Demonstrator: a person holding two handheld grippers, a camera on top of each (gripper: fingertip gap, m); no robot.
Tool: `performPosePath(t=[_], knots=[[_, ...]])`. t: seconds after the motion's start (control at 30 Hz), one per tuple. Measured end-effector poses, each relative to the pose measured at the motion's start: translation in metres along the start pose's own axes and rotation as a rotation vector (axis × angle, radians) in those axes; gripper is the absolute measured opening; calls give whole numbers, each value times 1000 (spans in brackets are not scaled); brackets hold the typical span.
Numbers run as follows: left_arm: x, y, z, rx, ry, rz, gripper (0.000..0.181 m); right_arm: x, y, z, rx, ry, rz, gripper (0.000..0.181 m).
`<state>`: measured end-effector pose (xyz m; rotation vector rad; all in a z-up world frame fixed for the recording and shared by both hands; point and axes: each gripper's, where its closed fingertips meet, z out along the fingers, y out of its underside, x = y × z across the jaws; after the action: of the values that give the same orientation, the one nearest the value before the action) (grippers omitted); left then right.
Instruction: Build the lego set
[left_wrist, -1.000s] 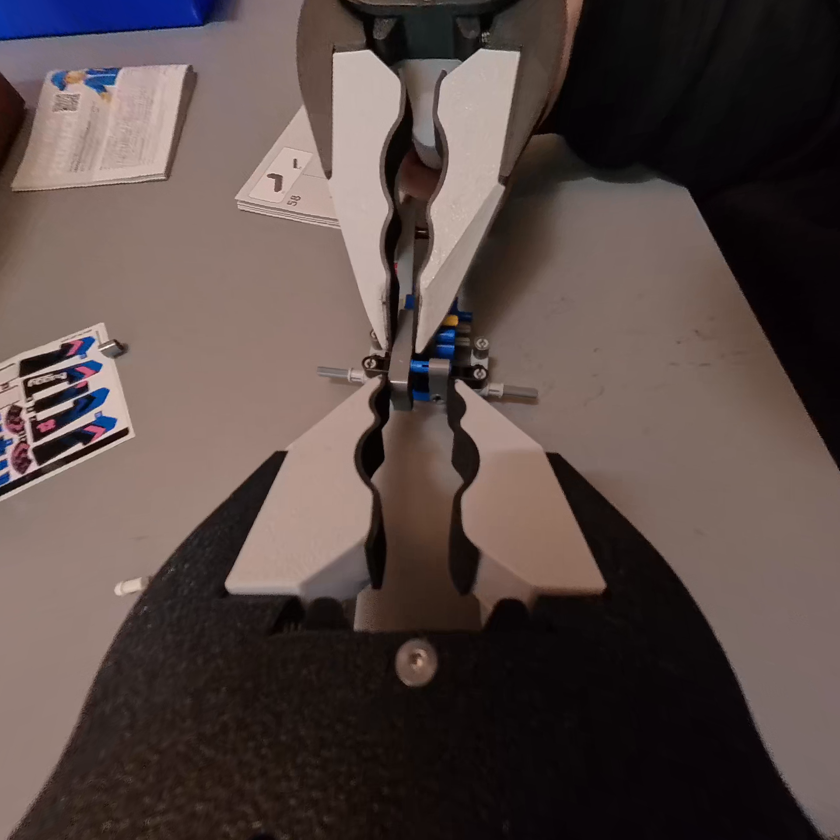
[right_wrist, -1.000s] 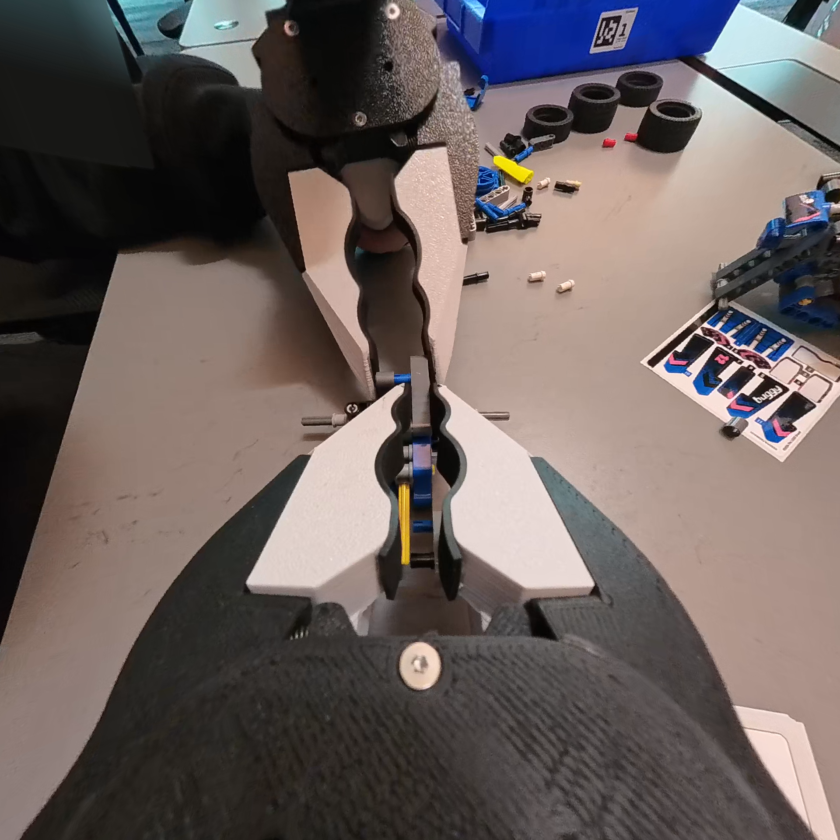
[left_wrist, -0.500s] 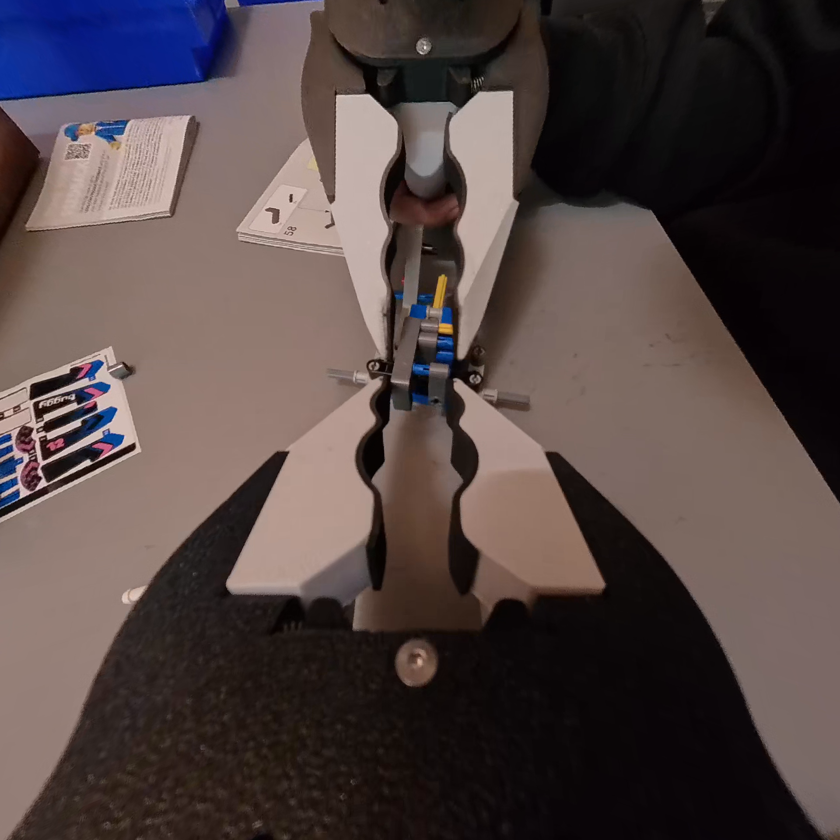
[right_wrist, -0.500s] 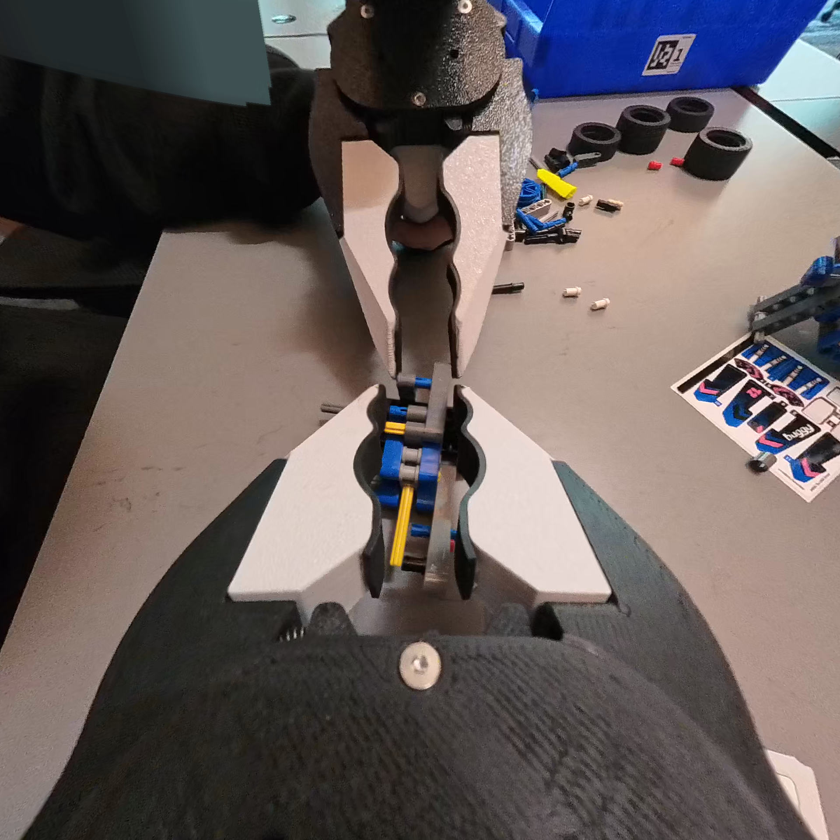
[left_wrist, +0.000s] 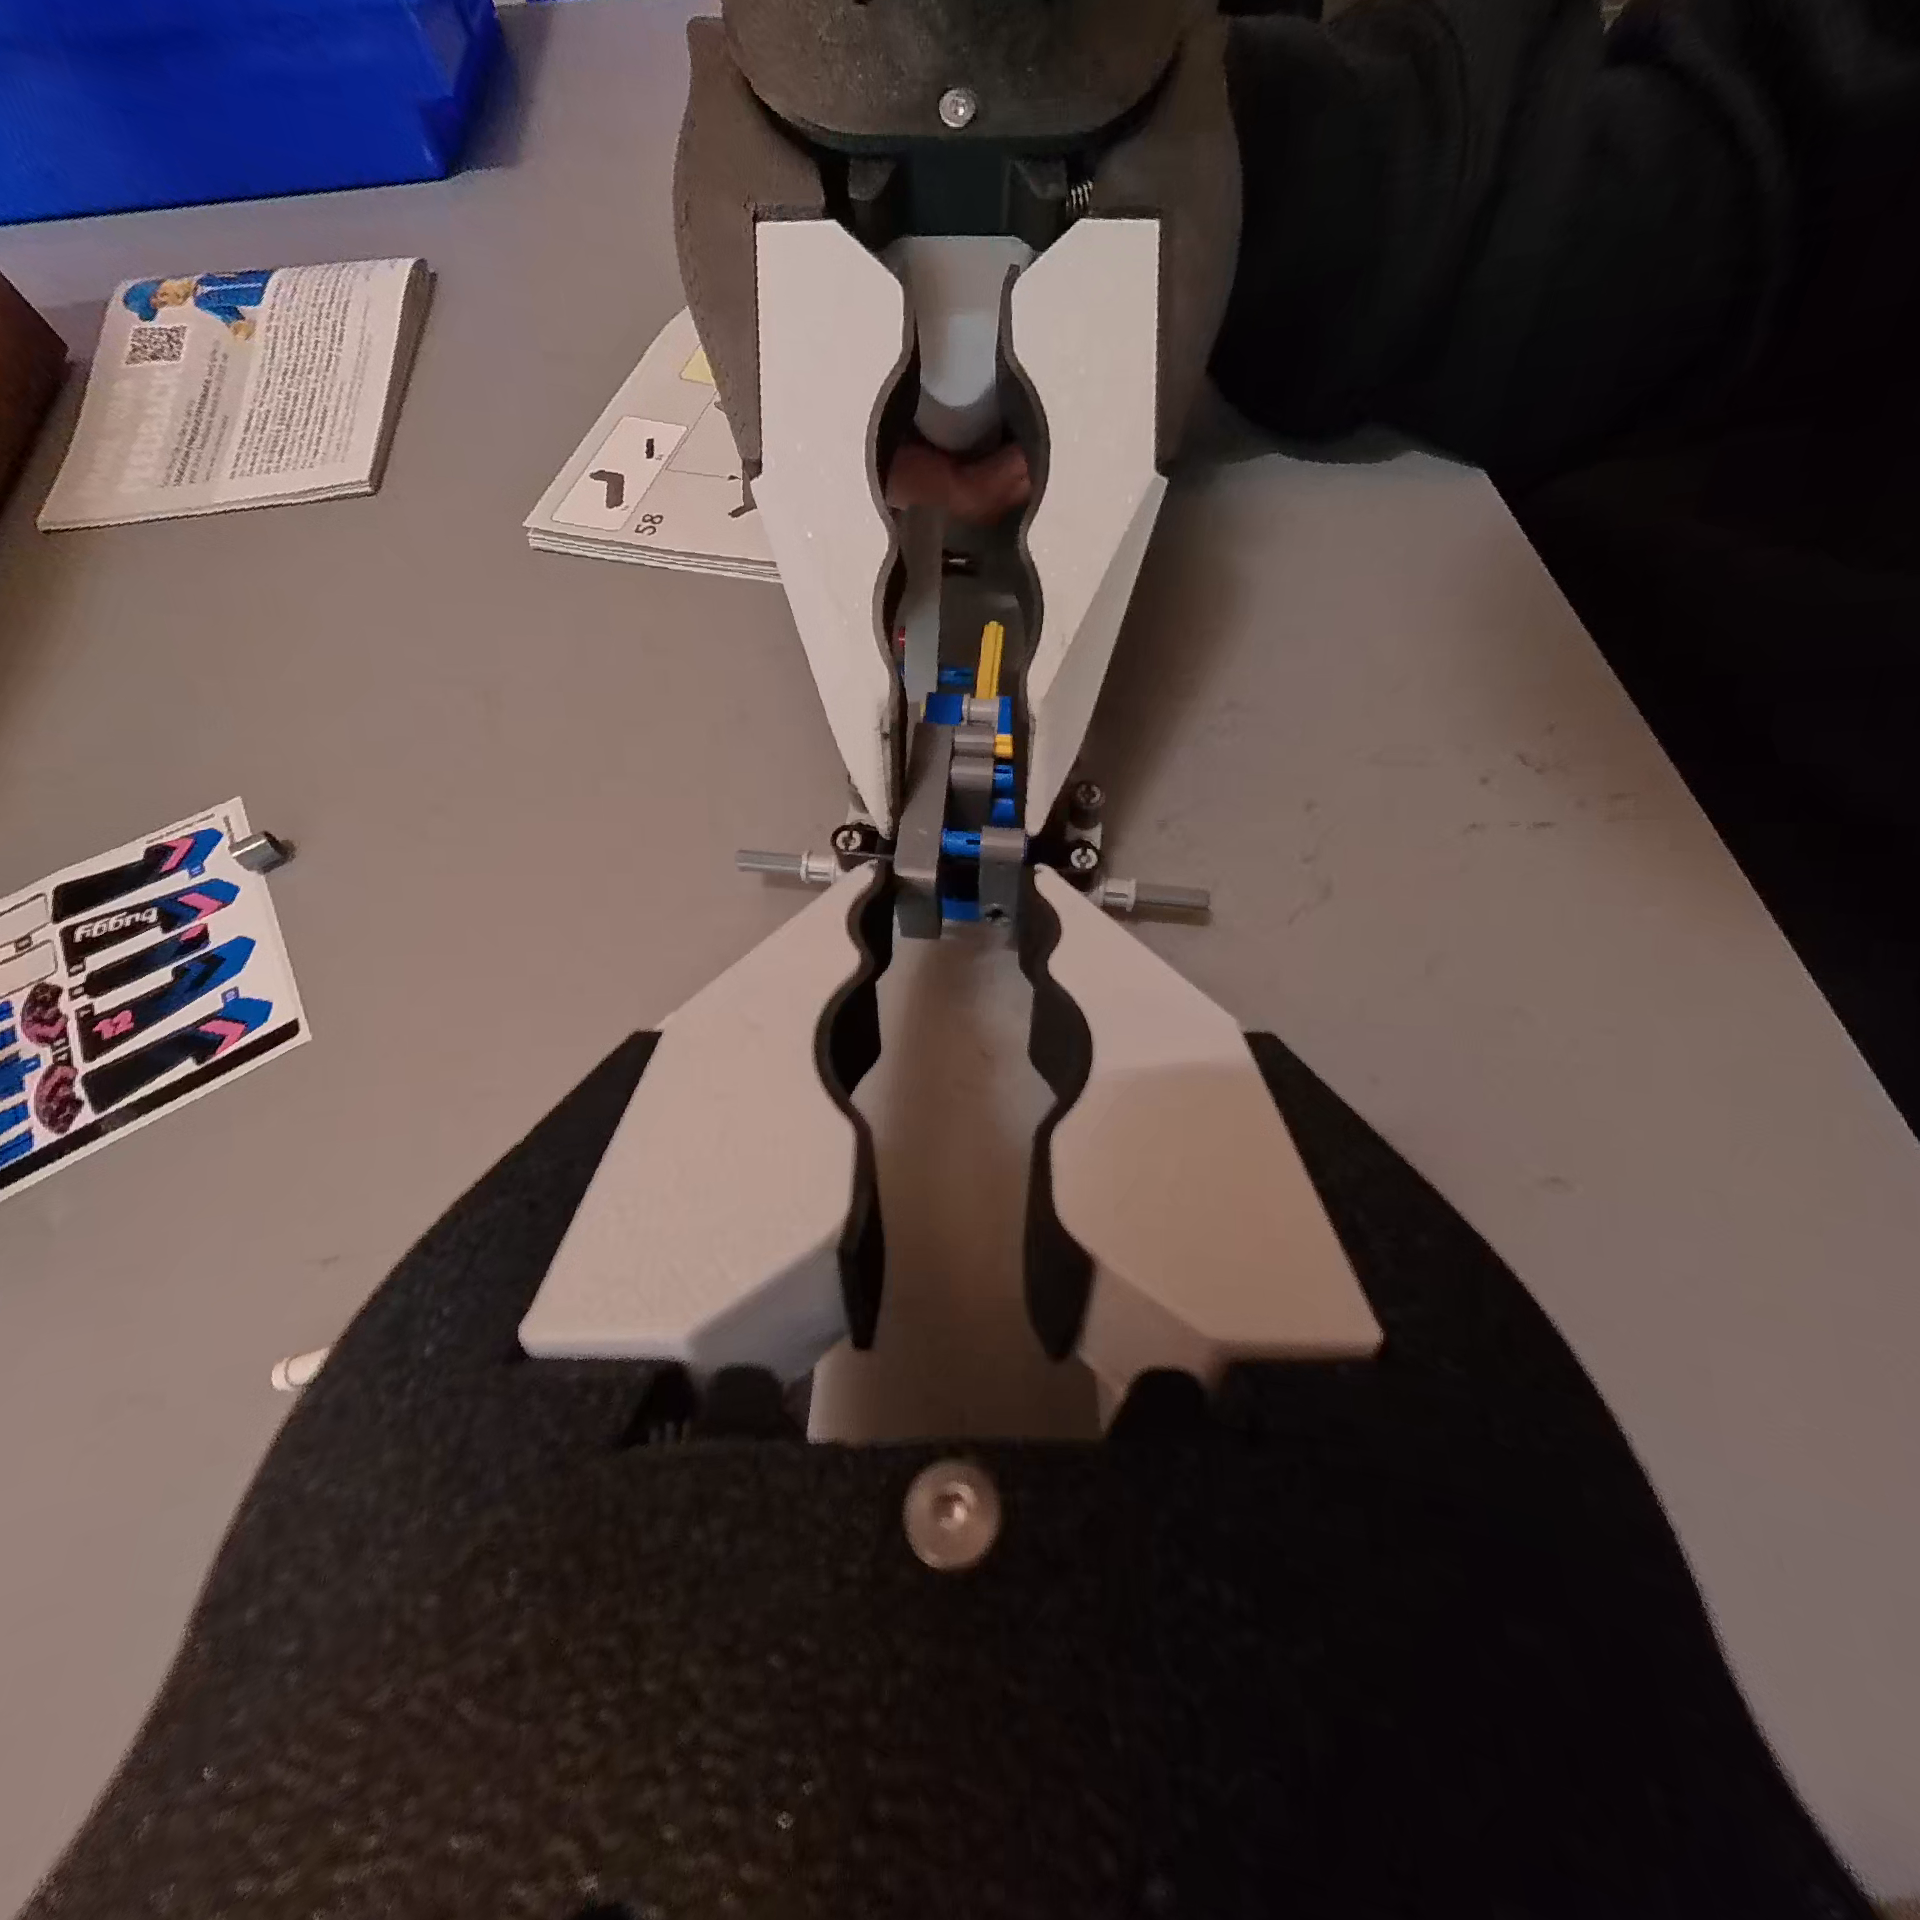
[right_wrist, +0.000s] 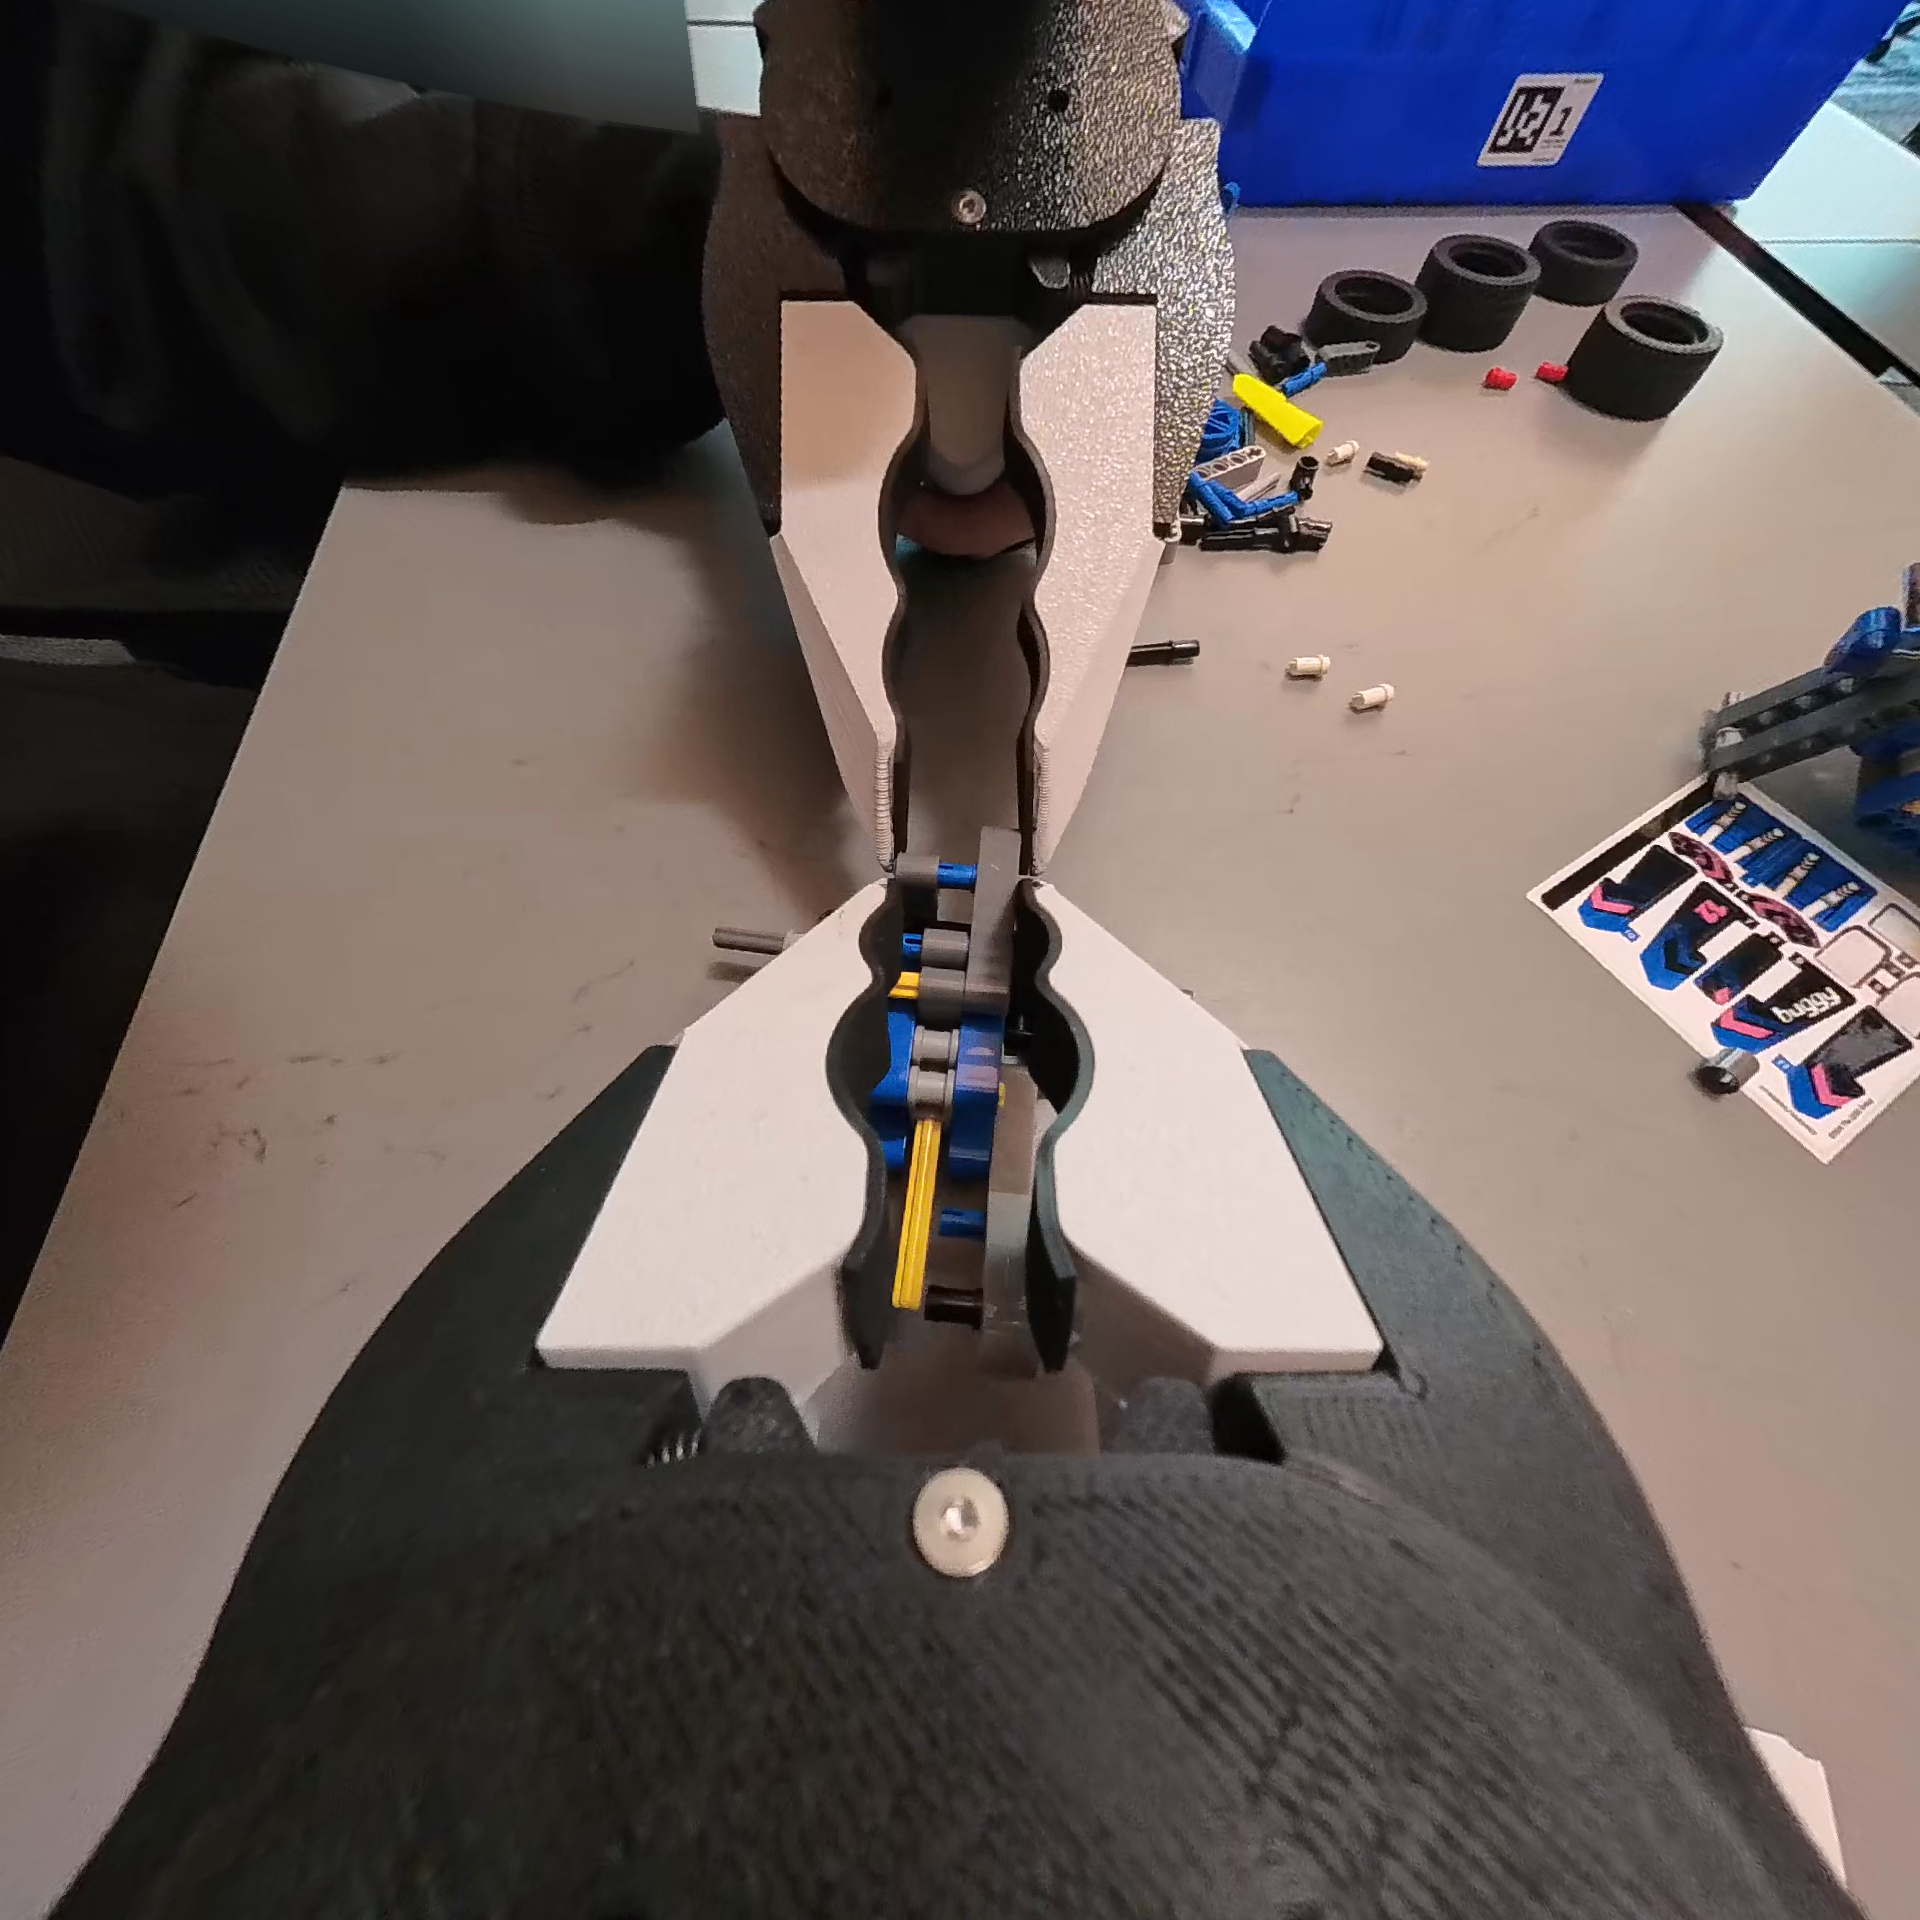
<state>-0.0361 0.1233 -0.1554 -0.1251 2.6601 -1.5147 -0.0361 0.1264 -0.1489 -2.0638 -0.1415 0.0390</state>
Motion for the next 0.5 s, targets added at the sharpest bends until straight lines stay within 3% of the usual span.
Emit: performPosePath(t=[0.5], knots=[[1, 0, 0, -4, -9, 24, 20, -1, 1, 1, -6, -14, 4, 20]])
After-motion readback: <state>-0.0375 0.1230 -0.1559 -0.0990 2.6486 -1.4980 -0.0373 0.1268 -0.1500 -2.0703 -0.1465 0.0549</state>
